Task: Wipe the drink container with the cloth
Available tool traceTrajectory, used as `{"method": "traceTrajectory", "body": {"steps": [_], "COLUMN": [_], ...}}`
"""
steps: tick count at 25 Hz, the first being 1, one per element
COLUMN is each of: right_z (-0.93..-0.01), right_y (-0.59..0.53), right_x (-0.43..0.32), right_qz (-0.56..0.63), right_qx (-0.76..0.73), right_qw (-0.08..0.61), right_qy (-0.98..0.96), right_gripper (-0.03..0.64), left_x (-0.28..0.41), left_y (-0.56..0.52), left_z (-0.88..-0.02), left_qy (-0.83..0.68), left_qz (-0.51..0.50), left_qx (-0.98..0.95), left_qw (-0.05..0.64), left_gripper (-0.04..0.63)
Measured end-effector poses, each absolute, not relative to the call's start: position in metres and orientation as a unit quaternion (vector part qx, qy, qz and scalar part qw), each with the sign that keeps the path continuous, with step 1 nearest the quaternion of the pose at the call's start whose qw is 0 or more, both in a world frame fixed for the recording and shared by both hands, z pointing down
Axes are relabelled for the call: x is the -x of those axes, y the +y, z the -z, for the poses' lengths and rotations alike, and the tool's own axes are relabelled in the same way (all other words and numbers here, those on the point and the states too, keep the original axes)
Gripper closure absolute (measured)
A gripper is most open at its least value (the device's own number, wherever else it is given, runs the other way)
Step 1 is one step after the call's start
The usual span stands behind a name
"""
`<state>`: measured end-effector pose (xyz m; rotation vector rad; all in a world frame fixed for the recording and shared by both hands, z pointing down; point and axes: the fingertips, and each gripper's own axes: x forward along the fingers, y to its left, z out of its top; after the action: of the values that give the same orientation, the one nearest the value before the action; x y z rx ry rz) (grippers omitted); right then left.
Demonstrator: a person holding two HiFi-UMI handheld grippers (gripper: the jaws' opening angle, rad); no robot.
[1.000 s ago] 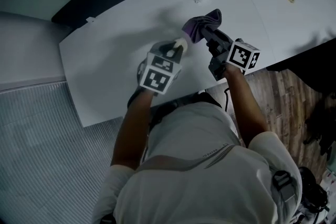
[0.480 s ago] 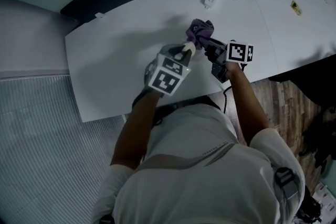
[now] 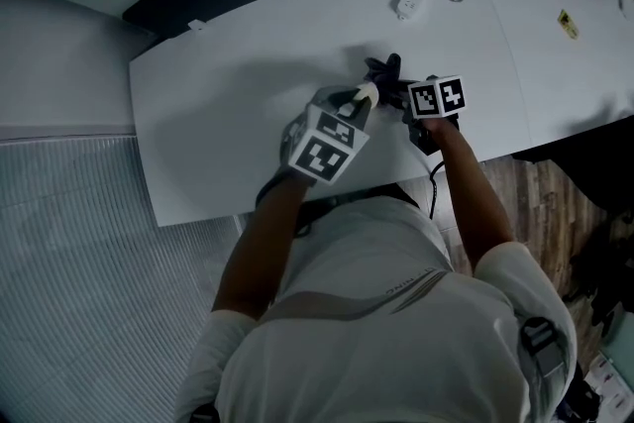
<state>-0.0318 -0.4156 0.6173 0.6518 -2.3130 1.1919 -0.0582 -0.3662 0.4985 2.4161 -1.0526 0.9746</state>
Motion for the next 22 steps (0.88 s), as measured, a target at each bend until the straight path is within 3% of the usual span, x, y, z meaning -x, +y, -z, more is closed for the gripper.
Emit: {"method": "traceTrajectory", "body": {"steps": [3,9,17,22], "right_z": [-0.640,-0.642,-0.545,-0.498], "right_y": [-0.410,-0.413,-0.459,-0.445], "right_x": [0.032,0.029,0.058,0.107], "right_qz": [-0.414,-0.408,-0.435,-0.430], "right_qx": [-0.229,-0.199,-0.105,0.093], "right_qw": [0.284,0.295,0.146,0.157], "right_qy": [-0.834,-0.841,-0.882,-0.884], "right_gripper": [0.523,0.522,0.520,0.520], "left_x": [0.060,0.057,0.061,0.060], "left_y": [-0.365,-0.363,-0.364,-0.365], "left_z": [-0.499,-0.501,-0.500,-0.501], "left_qy": [-0.370,-0.371,-0.370,-0.365], "left_qz": [-0.343,-0.340,-0.343,-0.354], "left_qx": [-0.848,-0.848,-0.848,-0.846], "left_qw": [0.165,0.165,0.161,0.158], "left_gripper": [0.528,0.528,0.529,0.529]}}
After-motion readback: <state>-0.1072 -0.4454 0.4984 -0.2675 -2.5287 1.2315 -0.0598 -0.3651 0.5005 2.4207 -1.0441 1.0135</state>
